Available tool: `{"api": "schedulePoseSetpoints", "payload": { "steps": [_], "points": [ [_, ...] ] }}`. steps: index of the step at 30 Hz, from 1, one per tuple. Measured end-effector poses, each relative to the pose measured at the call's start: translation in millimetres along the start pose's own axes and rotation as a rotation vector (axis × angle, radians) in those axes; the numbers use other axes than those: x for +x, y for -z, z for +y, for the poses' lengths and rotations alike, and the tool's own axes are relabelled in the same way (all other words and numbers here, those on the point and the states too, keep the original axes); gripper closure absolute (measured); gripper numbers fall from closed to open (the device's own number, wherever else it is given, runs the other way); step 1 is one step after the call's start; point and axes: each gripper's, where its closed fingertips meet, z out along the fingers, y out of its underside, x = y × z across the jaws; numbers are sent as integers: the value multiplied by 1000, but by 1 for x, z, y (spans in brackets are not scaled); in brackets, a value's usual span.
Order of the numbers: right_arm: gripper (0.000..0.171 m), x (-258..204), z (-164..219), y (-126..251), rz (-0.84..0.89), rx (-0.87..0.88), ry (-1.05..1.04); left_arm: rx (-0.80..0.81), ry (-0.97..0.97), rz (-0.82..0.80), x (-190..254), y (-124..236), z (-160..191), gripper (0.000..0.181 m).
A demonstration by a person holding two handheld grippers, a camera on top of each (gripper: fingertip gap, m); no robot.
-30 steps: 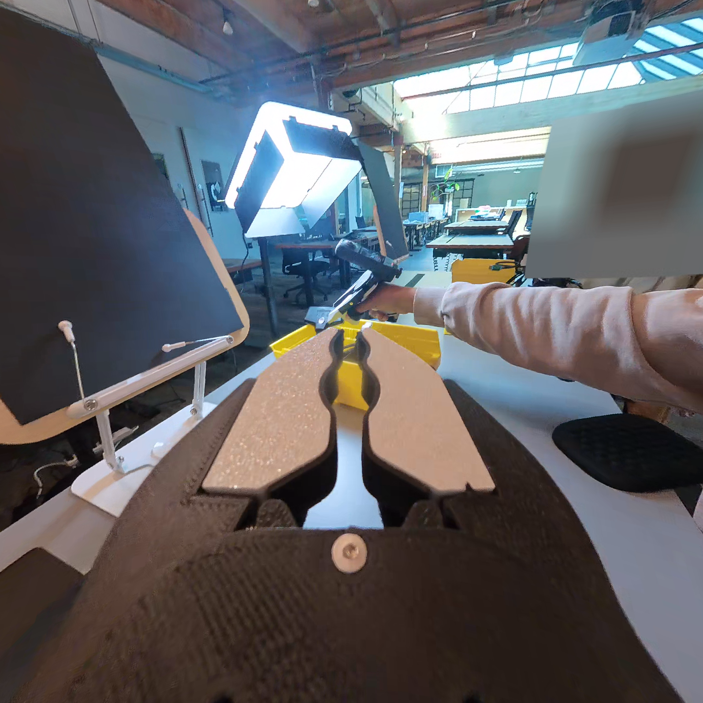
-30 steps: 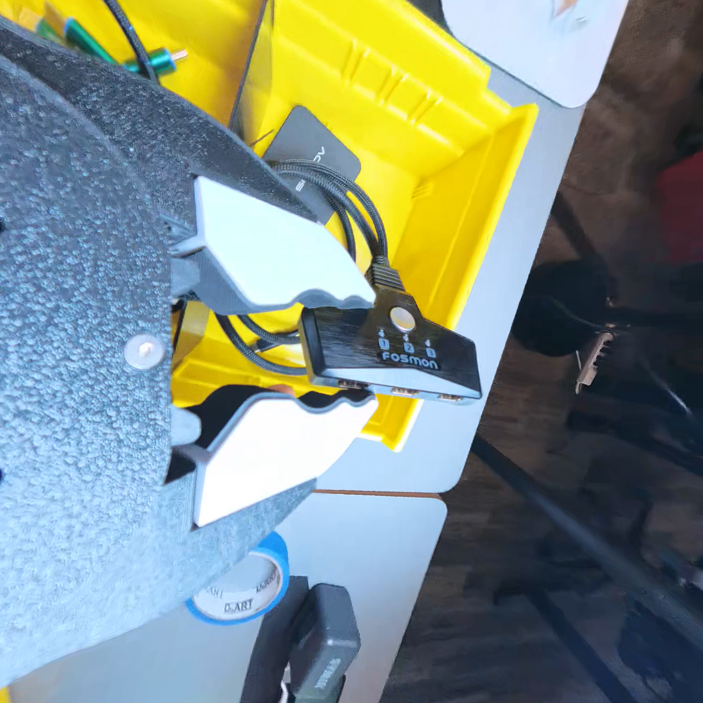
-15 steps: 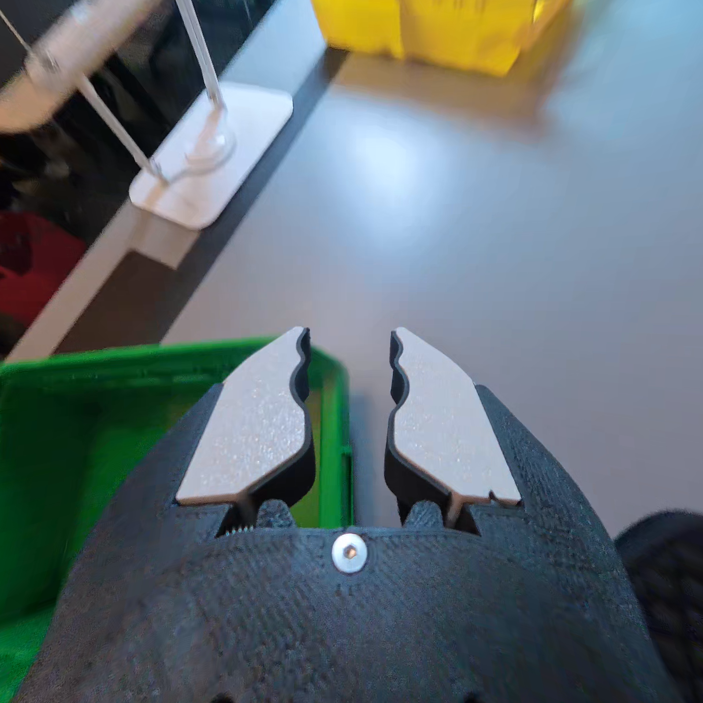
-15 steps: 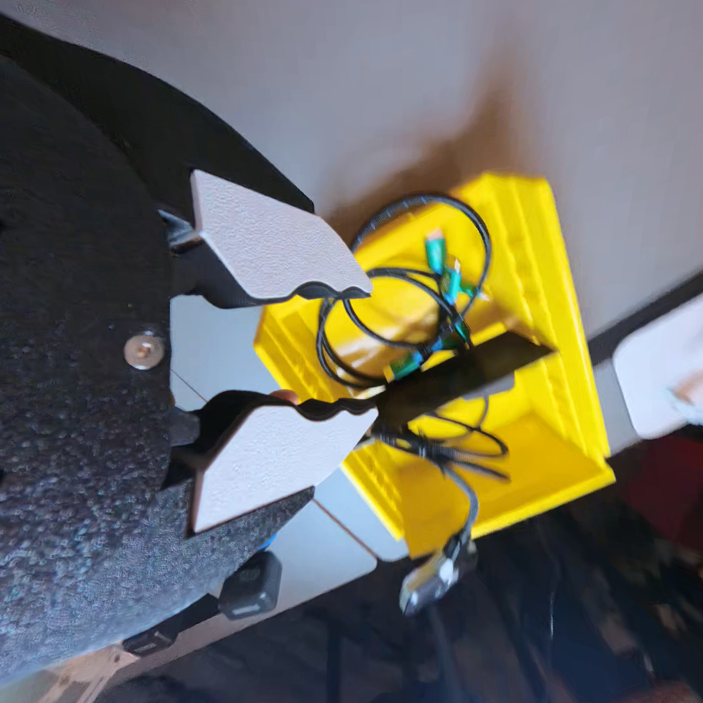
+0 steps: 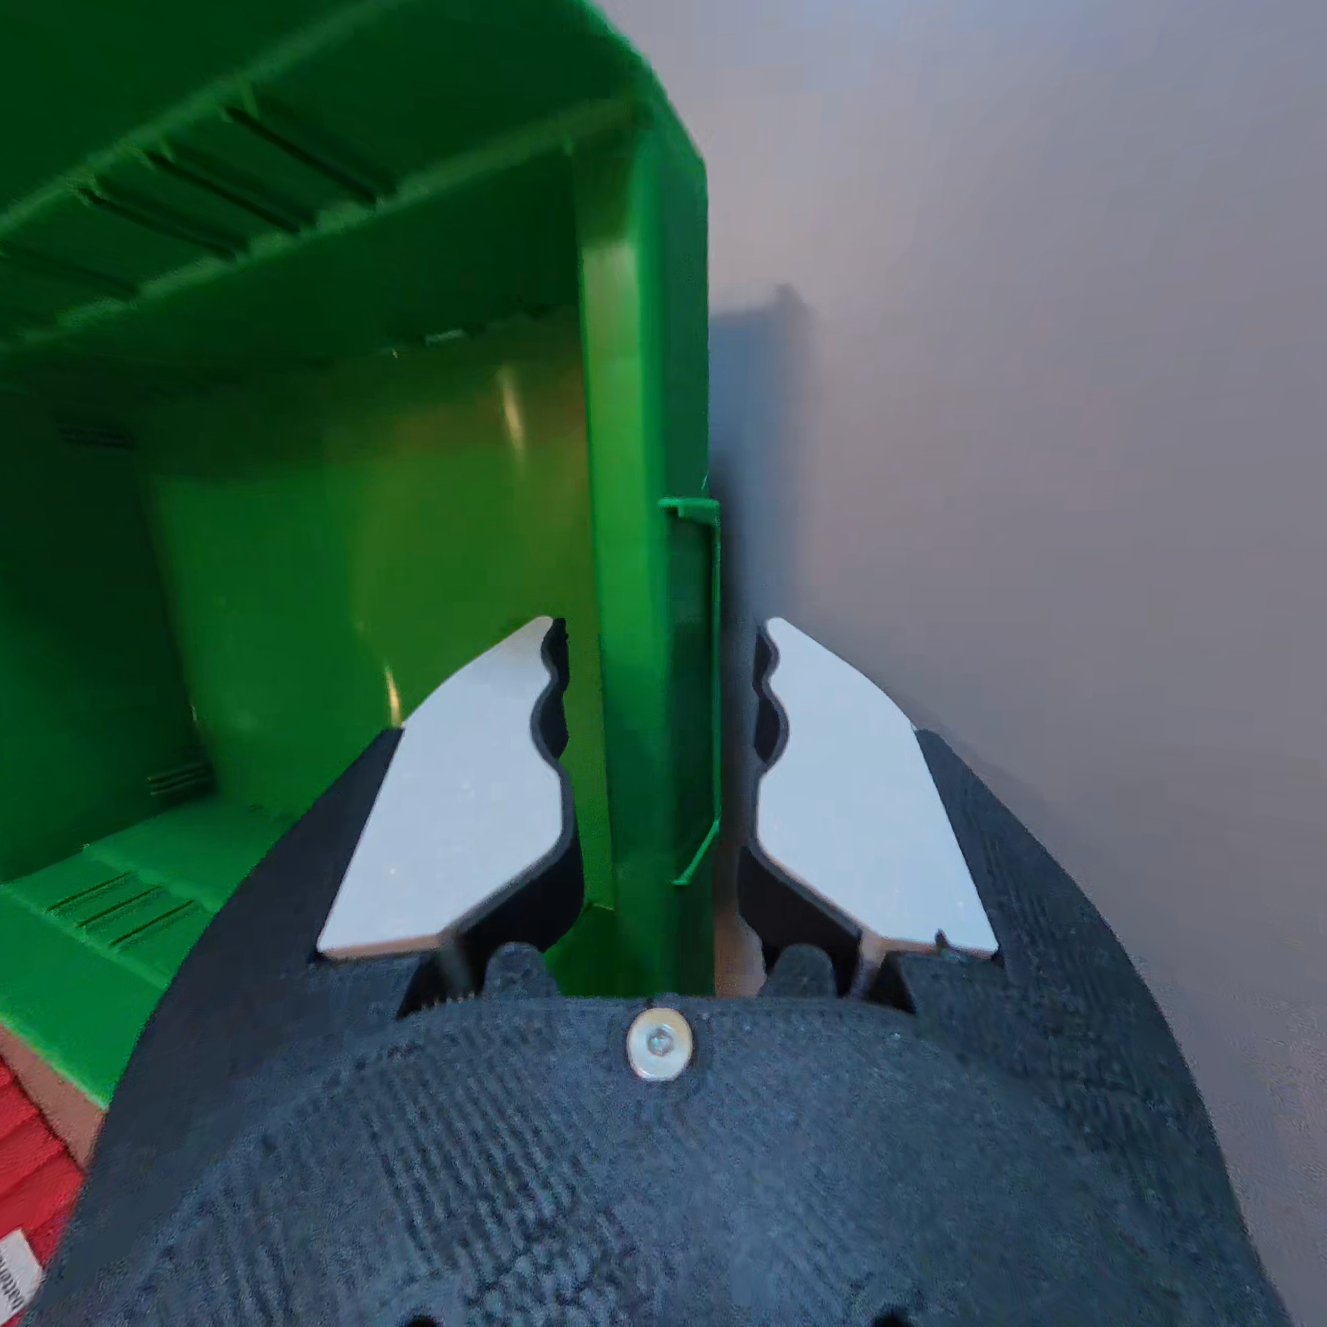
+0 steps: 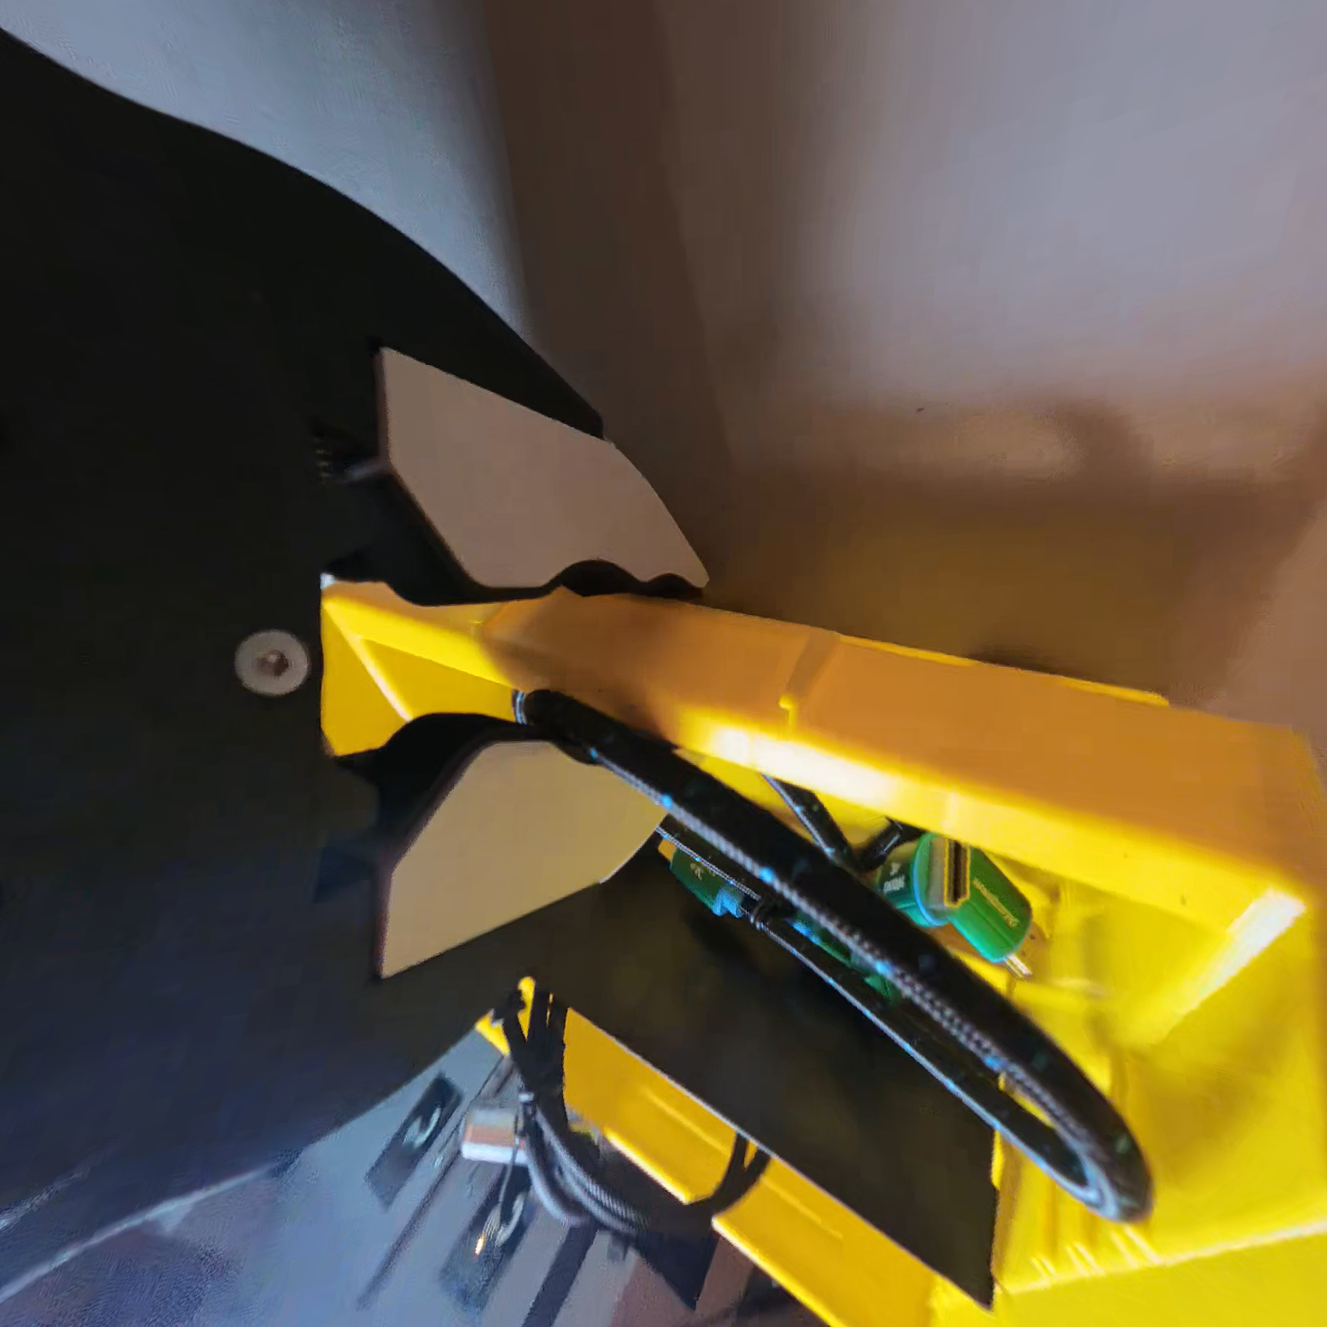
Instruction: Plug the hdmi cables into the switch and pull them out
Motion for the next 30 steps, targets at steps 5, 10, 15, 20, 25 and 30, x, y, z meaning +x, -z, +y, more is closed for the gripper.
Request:
{"api": "schedulePoseSetpoints", "payload": {
  "steps": [5,10,15,20,25,30],
  "points": [
    [134,-21,-50,27,25,109,-5,54,-94,-44,-5,-8,-9,152],
    [131,-26,-113,101,12,465,-172,154,-209,-52,2,-8,-23,151],
    [133,21,-80,159,91,657,-529,209,-293,-64,11,-8,-43,150],
    [128,-19,-47,145,26,547,-606,255,-354,-176,1,-18,-77,151],
    [124,-51,-58,124,93,404,-554,311,-430,-119,20,-26,-127,151],
    [124,-55,-57,104,148,301,-502,313,-475,-128,49,-21,-169,144]
  ]
}}
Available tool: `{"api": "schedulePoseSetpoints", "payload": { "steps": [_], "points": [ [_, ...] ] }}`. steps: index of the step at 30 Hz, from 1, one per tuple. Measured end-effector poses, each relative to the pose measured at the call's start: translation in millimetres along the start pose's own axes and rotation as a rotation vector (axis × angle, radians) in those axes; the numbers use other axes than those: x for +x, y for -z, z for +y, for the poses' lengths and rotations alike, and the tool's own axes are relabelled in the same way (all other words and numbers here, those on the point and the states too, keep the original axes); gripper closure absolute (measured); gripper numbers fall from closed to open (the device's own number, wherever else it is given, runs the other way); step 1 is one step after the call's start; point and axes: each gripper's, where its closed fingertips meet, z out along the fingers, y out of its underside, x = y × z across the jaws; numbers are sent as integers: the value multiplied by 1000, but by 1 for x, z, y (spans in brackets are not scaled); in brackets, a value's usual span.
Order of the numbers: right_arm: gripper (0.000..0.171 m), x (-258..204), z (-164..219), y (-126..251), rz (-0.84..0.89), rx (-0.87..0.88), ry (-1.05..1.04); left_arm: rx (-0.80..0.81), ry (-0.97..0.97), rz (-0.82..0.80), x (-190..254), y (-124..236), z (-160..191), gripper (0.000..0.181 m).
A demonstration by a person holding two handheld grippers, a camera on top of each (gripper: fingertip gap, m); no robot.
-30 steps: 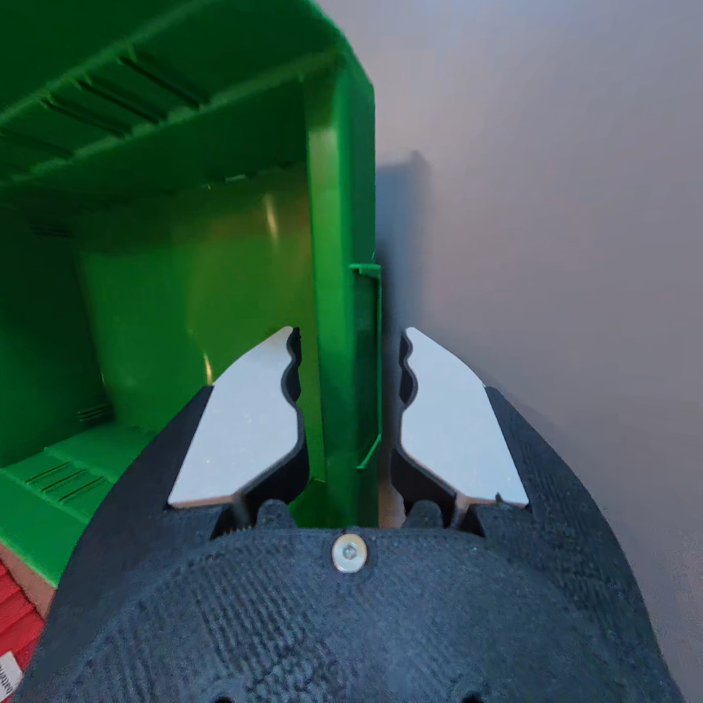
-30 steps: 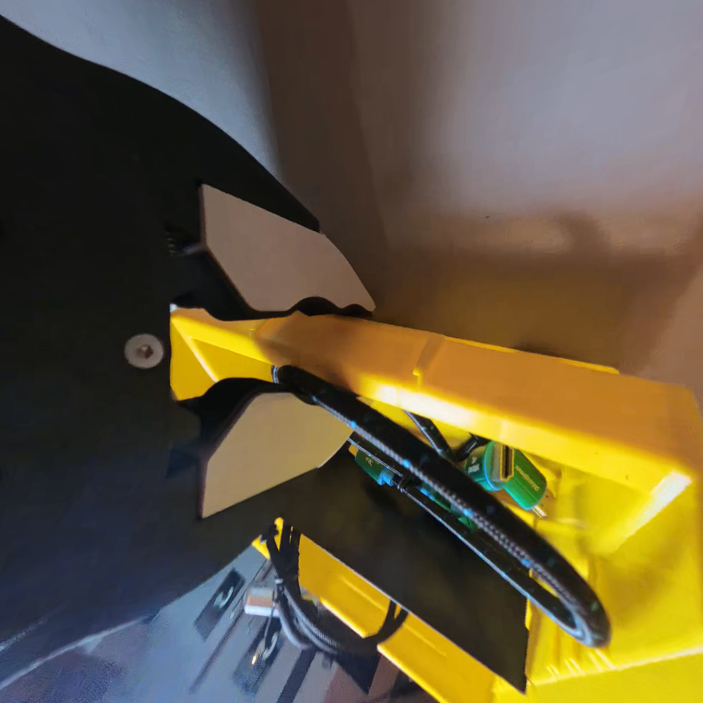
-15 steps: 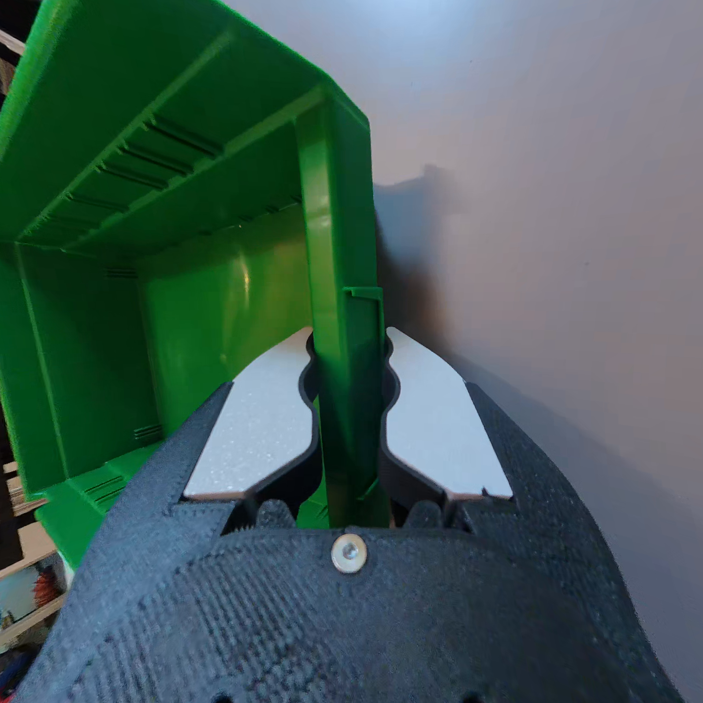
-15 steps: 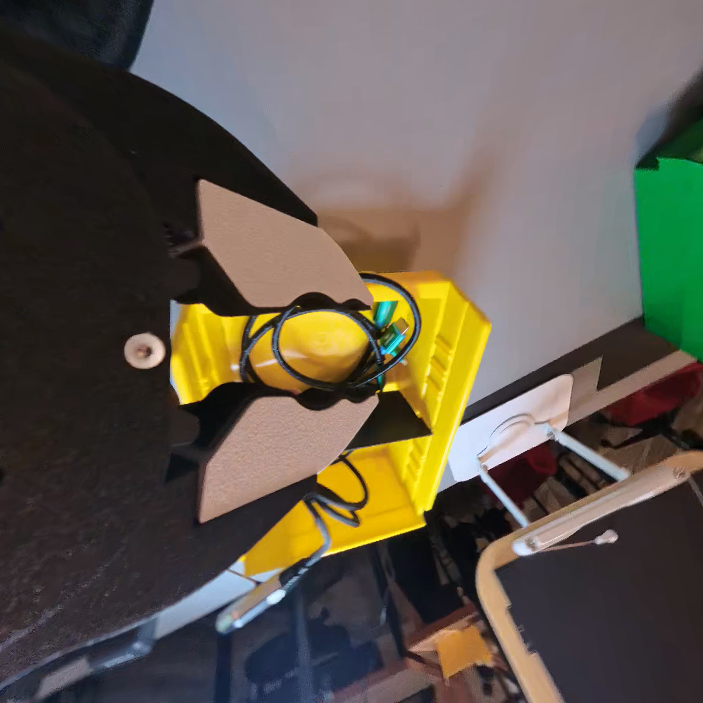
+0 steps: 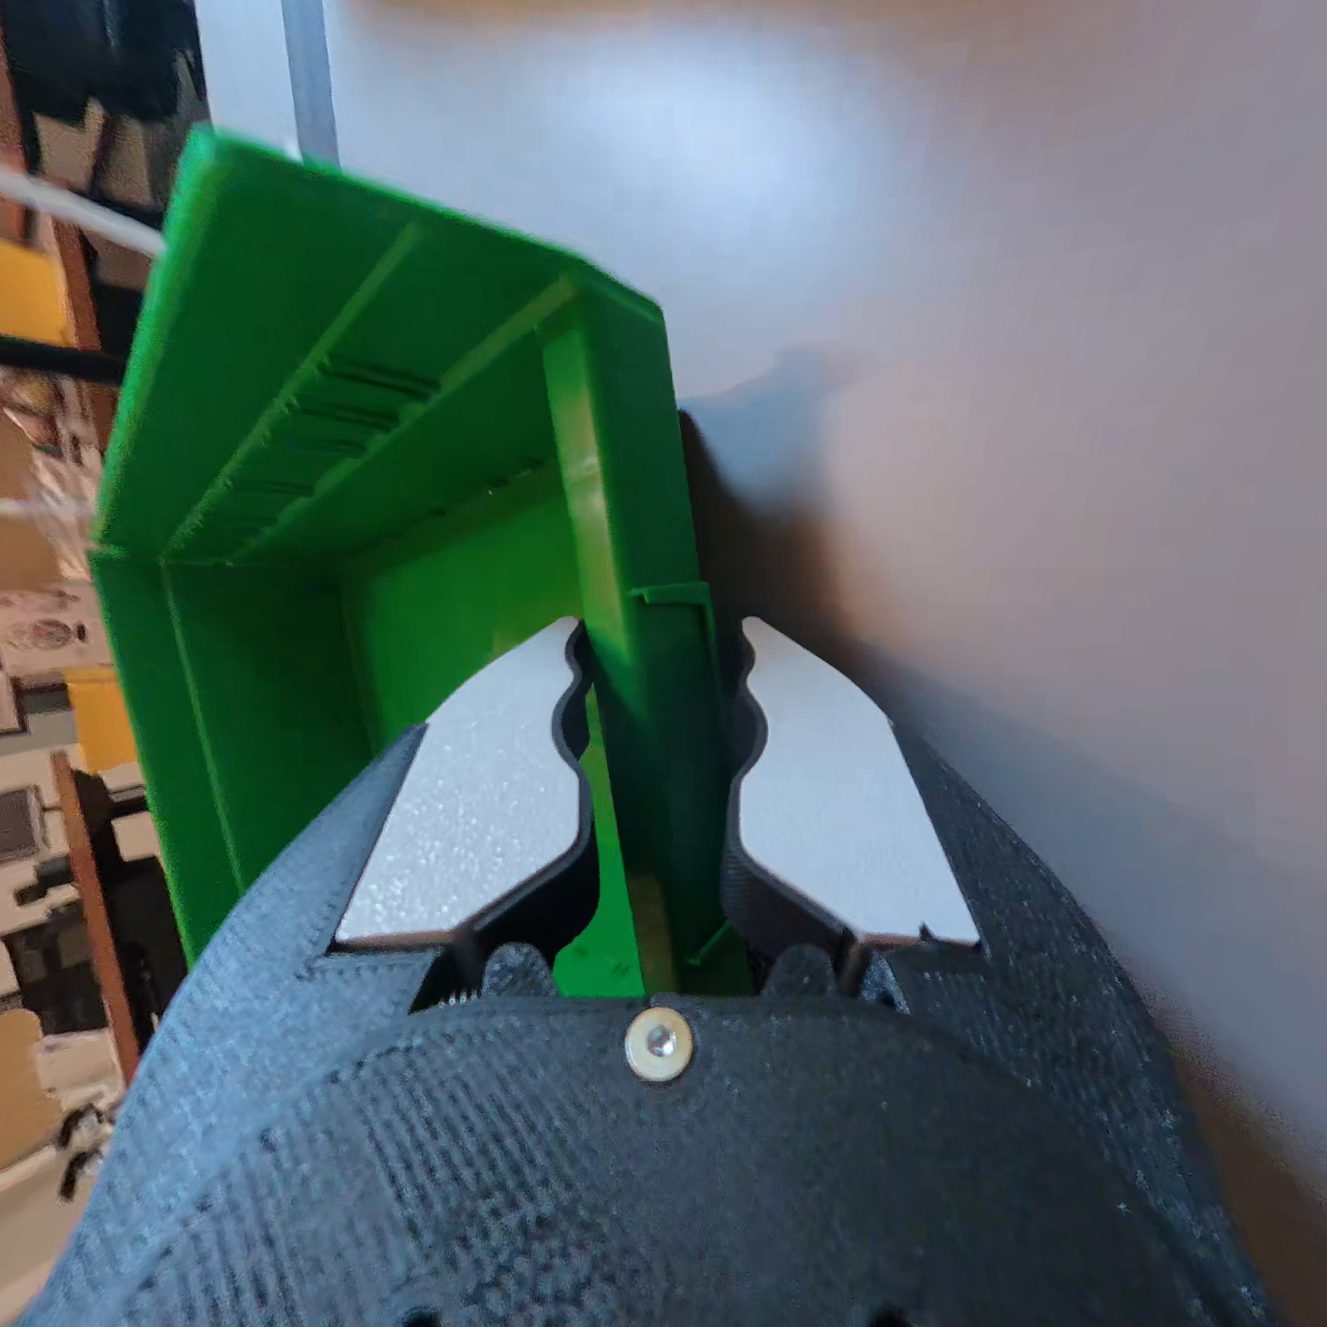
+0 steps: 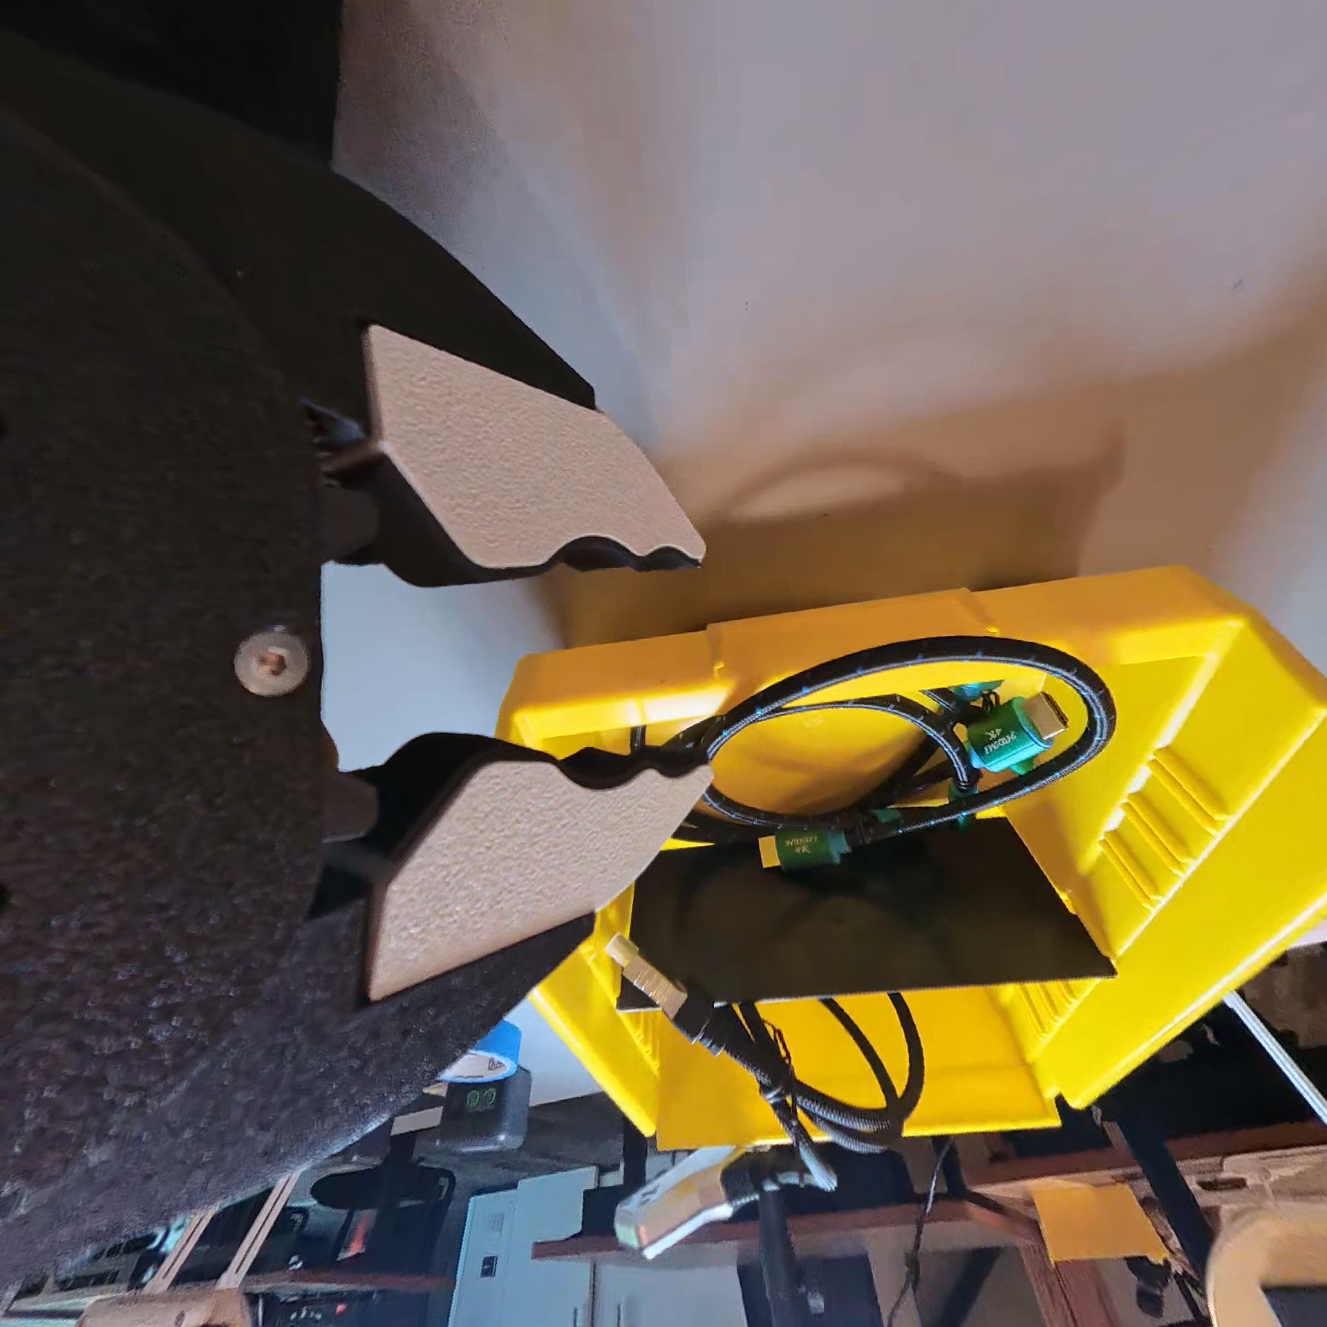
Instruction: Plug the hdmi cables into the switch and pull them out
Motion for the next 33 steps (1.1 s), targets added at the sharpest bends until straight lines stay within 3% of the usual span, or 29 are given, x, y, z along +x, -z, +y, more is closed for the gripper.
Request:
{"api": "schedulePoseSetpoints", "payload": {
  "steps": [3,5,8,11,14,18,20,22,24,27,29,31,33],
  "points": [
    [130,9,-3,12,20,54,-57,88,0,-44,-4,24,-38,151],
    [134,23,-3,29,45,135,-206,175,64,-71,-10,51,-68,149],
    [134,65,17,51,197,259,-523,407,353,31,-7,79,-130,146],
    [124,82,38,49,202,330,-807,545,750,220,-2,67,-176,143],
    [113,67,43,26,88,302,-907,494,886,188,-6,22,-185,130],
    [115,65,52,-7,74,242,-882,516,1015,107,-13,-18,-200,120],
    [139,70,57,-10,70,234,-881,535,1032,94,-13,-30,-207,124],
    [150,77,71,-11,142,200,-841,564,1071,111,-15,-34,-214,128],
    [152,81,80,-12,166,189,-839,575,1057,81,-20,-40,-218,135],
    [136,83,80,-25,138,151,-842,583,1003,50,-22,-51,-231,142],
    [135,94,83,-33,188,124,-800,551,932,-29,-27,-58,-233,142],
    [152,106,88,-35,220,126,-817,544,929,-55,-32,-62,-232,151],
    [159,109,88,-32,207,137,-833,553,911,-51,-37,-60,-232,151]
  ]
}}
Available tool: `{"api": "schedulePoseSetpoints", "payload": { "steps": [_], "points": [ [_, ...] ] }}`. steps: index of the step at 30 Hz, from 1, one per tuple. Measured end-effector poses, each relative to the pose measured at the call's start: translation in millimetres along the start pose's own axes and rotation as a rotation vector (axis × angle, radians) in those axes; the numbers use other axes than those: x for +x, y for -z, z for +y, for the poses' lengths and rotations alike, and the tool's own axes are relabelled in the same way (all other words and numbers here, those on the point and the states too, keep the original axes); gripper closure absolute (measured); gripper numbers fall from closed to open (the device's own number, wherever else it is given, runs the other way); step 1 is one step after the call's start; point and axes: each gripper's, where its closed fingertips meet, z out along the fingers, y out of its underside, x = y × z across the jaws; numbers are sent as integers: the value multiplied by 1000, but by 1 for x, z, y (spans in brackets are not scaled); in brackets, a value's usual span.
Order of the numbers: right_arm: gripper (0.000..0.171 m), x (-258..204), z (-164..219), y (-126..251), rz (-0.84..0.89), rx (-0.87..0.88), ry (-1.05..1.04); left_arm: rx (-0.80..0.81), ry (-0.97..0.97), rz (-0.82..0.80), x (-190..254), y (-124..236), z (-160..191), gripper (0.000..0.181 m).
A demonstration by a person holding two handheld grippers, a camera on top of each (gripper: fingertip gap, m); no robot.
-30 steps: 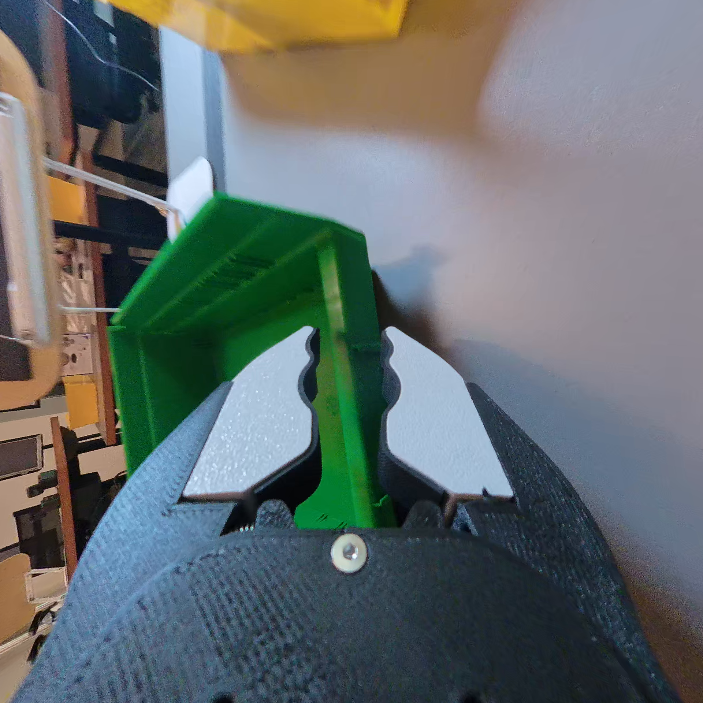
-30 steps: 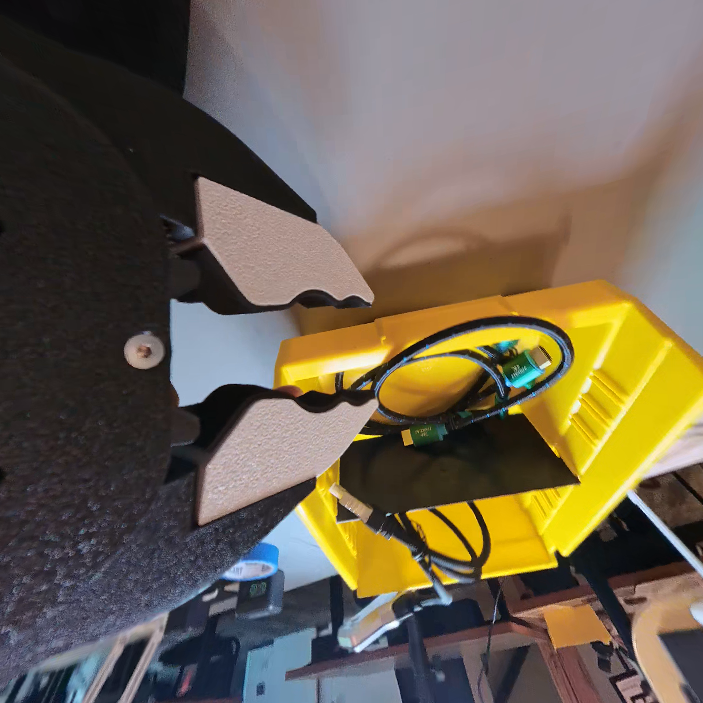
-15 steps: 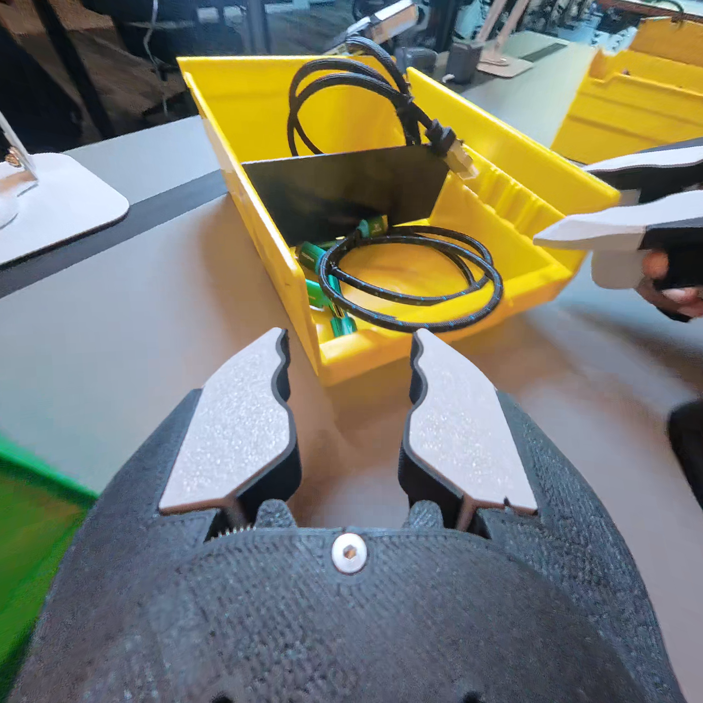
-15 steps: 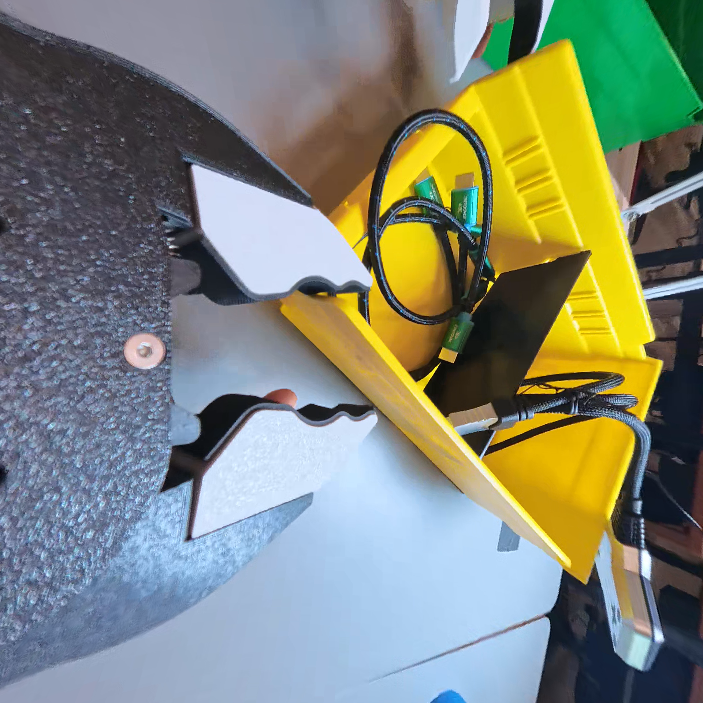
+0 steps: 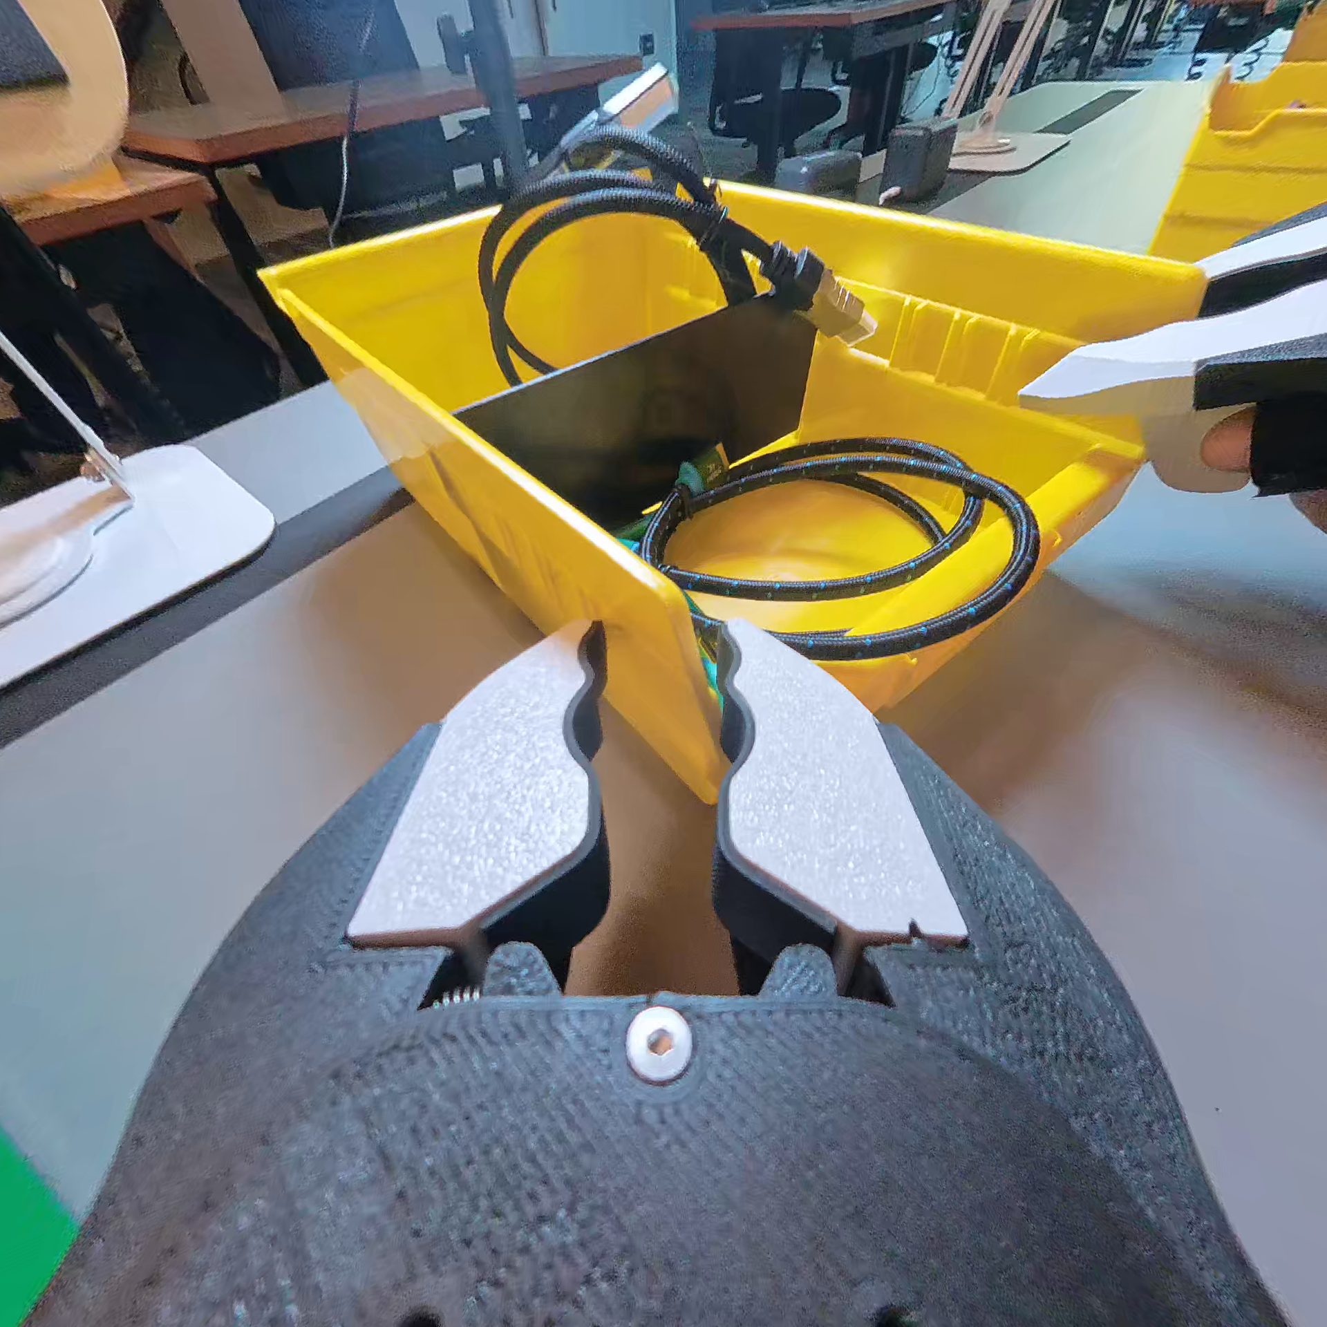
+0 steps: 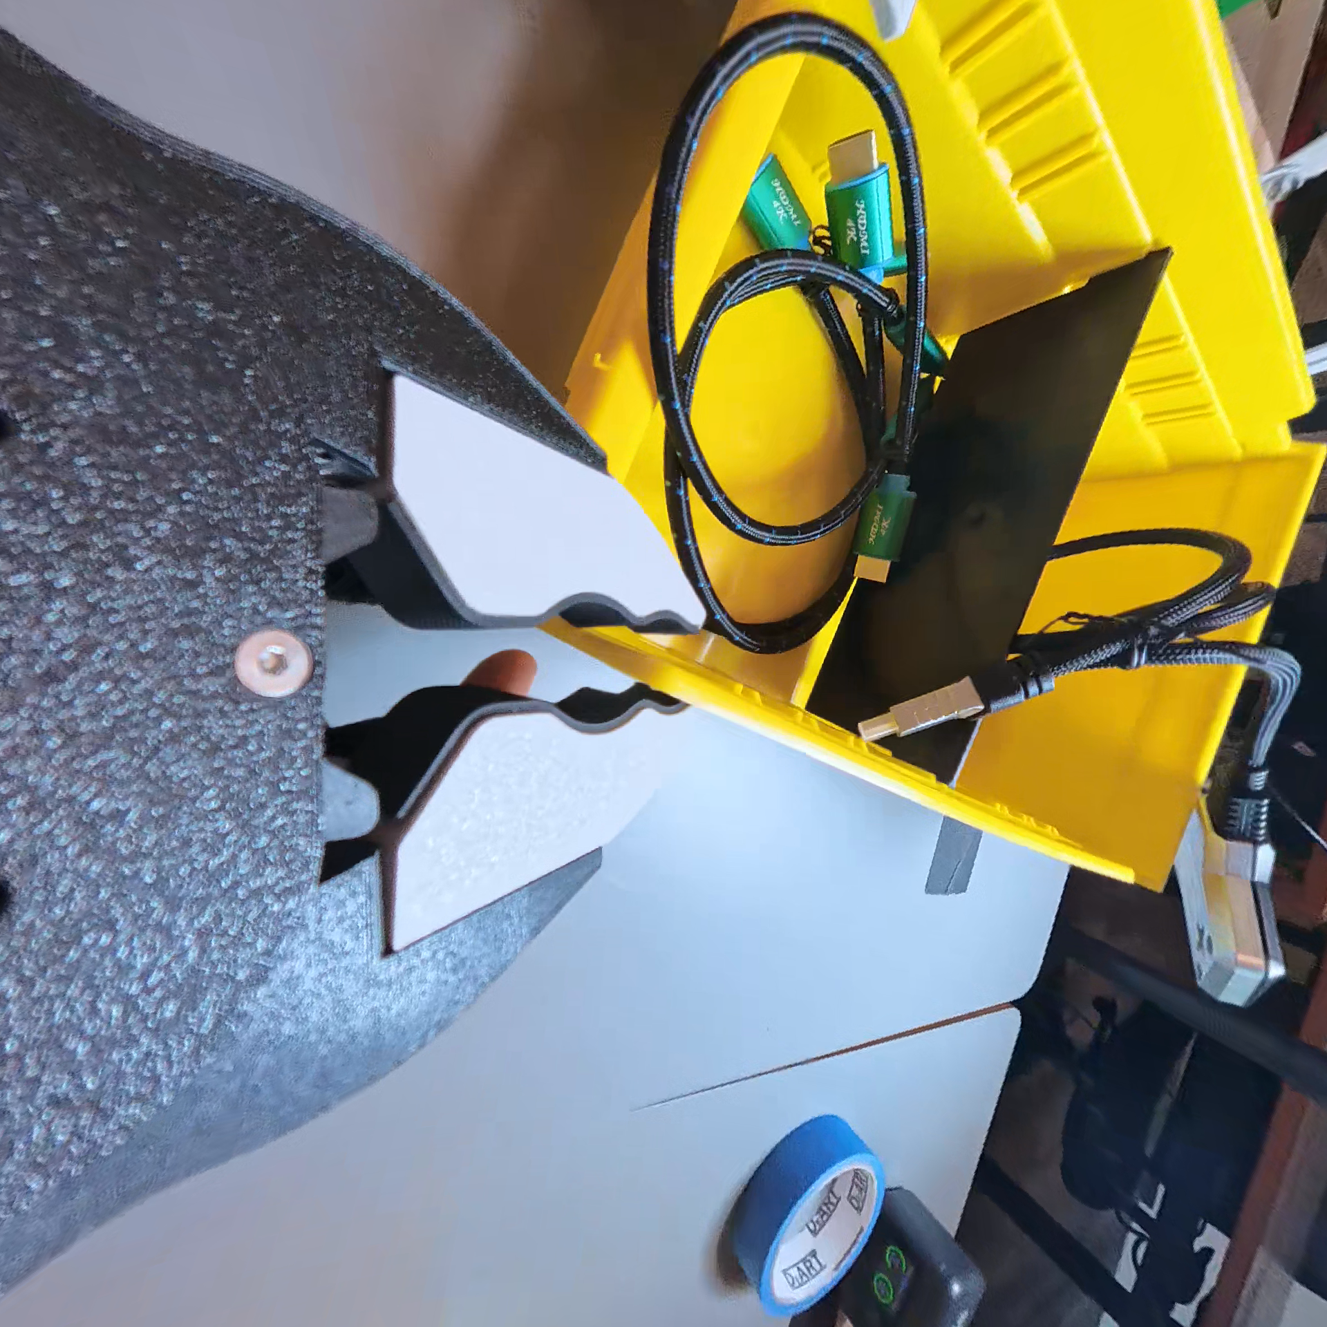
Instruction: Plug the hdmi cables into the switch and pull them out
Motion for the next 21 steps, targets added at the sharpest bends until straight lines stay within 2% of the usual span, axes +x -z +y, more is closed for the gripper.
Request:
{"api": "schedulePoseSetpoints", "payload": {
  "steps": [6,11,17,21],
  "points": [
    [156,-18,-2,39,24,70,102,47,-97,14,5,26,-17,161],
    [159,-29,-24,78,54,147,176,133,-120,18,10,63,-62,165],
    [157,-65,-89,124,48,312,267,283,-168,-40,-3,135,-120,166],
    [157,-105,-136,143,1,418,335,369,-196,-105,-22,196,-142,165]
  ]
}}
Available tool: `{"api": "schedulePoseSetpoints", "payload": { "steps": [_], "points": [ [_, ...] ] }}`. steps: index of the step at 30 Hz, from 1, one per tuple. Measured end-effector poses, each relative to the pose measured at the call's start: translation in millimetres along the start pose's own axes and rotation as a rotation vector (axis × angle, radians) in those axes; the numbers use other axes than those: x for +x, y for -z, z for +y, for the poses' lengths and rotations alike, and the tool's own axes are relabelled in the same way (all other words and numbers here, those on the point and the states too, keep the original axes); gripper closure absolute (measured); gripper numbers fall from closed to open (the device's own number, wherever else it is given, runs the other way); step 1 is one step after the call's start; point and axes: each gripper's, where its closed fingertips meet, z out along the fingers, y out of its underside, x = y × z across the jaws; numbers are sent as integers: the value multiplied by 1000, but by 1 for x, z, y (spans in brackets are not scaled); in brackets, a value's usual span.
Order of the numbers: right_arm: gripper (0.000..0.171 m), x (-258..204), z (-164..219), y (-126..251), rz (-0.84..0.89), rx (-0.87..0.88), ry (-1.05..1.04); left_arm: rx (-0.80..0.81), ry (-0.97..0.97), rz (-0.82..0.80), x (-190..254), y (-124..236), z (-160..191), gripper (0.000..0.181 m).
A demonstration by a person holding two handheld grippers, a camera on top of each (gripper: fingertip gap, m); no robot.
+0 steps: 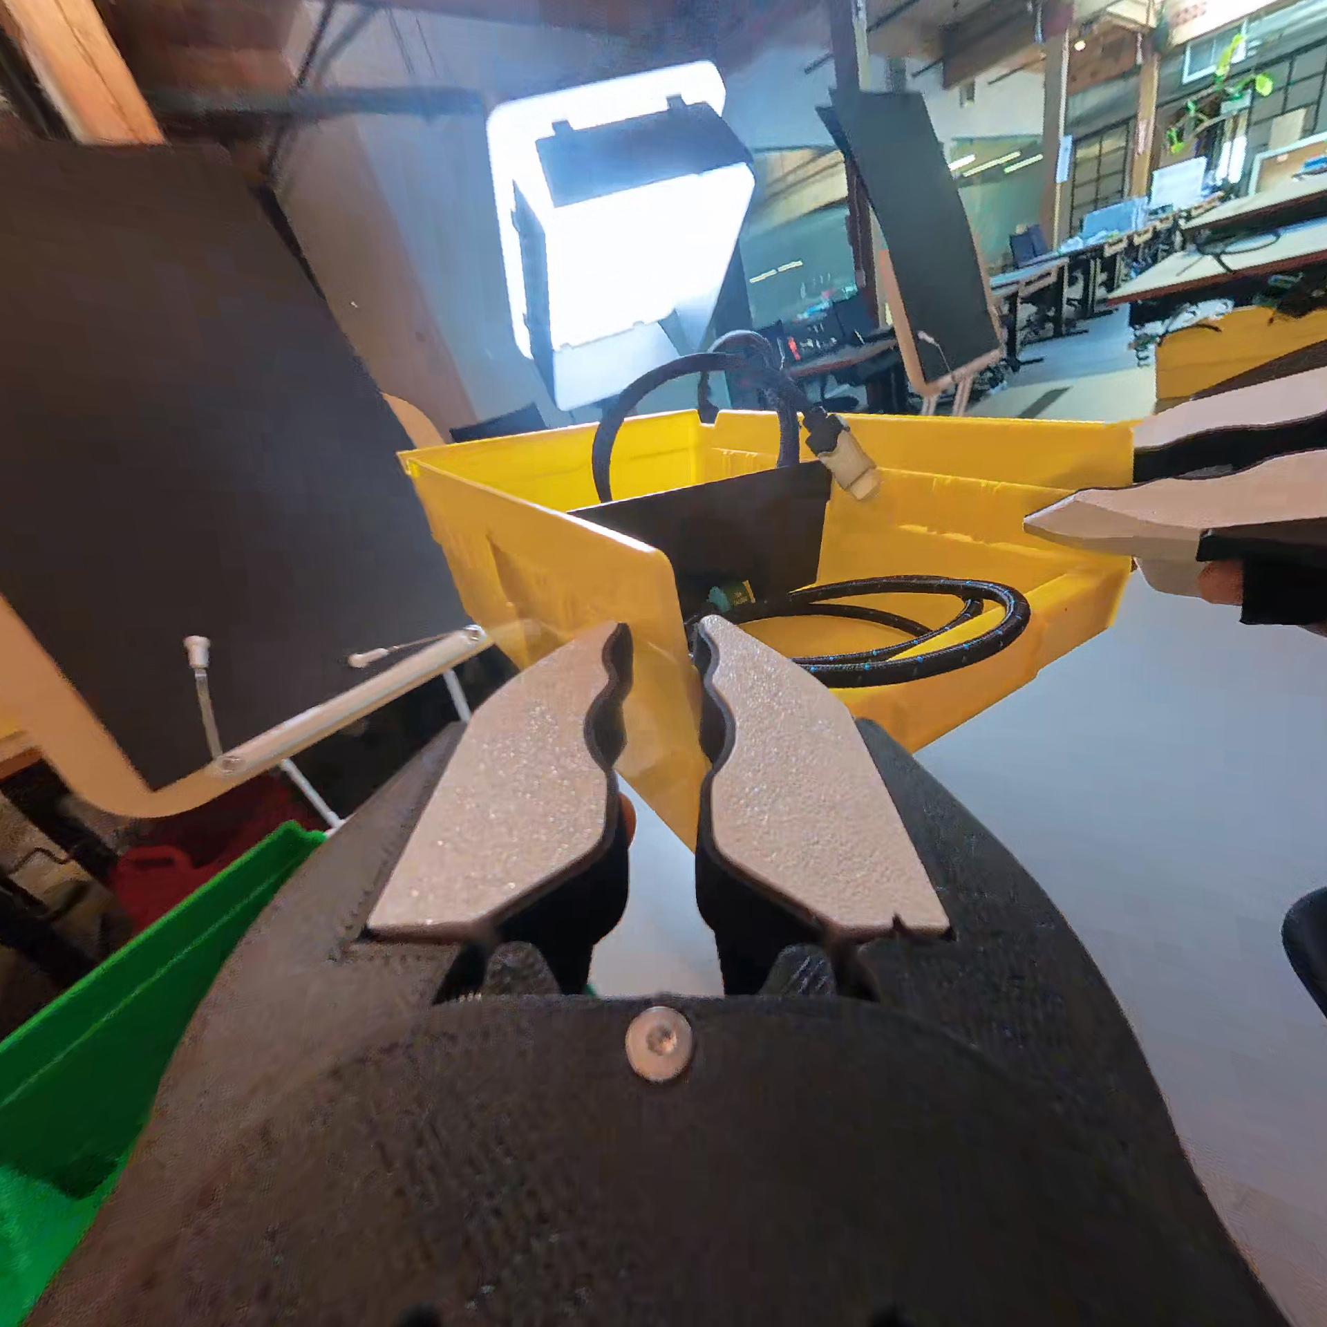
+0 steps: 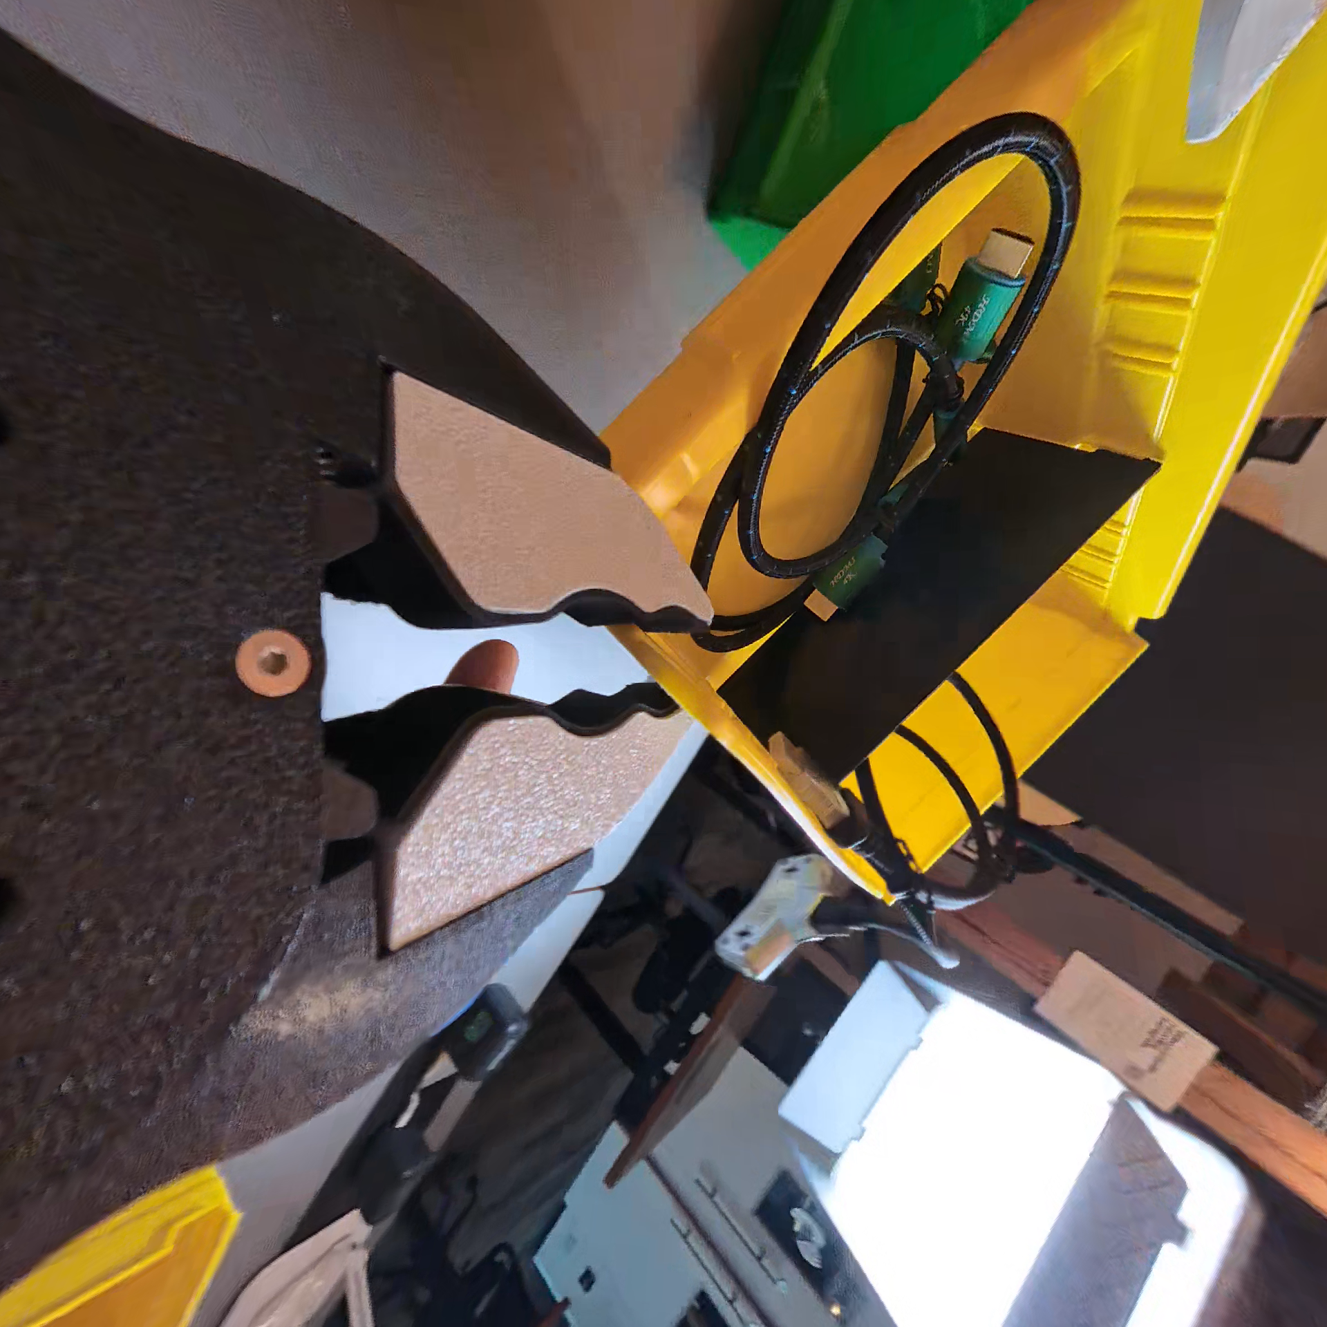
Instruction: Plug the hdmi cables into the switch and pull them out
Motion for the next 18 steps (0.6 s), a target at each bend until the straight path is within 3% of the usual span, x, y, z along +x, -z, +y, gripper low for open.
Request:
{"api": "schedulePoseSetpoints", "payload": {
  "steps": [10,18],
  "points": [
    [158,-113,-115,-38,-208,180,140,86,18,-244,-90,142,-10,164],
    [159,-187,-197,-67,-360,287,173,120,6,-411,-147,235,-32,162]
  ]
}}
